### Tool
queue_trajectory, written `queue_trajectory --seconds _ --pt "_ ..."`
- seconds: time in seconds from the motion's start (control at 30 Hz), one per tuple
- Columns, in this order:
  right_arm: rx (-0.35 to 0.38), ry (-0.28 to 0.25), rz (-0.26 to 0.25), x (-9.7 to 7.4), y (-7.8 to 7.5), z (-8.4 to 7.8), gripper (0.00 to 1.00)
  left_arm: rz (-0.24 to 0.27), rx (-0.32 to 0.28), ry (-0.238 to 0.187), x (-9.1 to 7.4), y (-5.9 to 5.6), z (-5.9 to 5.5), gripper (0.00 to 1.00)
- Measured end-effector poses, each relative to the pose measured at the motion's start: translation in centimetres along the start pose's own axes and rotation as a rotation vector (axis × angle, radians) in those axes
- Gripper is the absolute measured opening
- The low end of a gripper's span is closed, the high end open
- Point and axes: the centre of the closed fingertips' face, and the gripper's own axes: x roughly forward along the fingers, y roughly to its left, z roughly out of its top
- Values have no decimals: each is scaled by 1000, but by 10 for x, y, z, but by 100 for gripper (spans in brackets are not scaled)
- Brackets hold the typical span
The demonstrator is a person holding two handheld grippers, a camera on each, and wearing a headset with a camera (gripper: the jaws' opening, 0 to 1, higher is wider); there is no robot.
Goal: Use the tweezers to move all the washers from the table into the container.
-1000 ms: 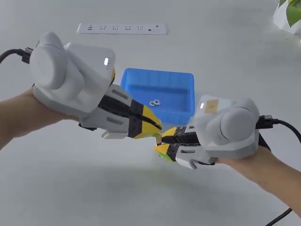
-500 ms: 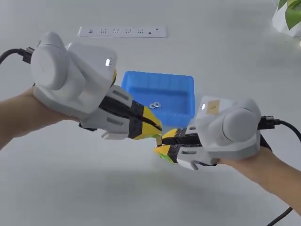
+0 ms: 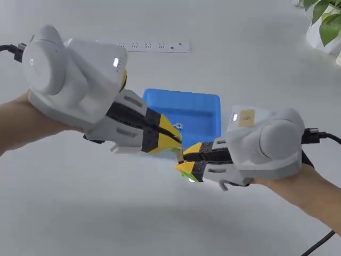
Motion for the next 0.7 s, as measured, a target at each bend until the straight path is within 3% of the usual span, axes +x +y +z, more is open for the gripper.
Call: queue_trajectory --seconds 0.37,0.7 --pt "-59 -29 -4 -9 -6 28 11 34 57 -18 -16 8 23 5" --pt "-90 -53 -13 -15 -17 45 11 58 92 -27 -27 22 33 5"
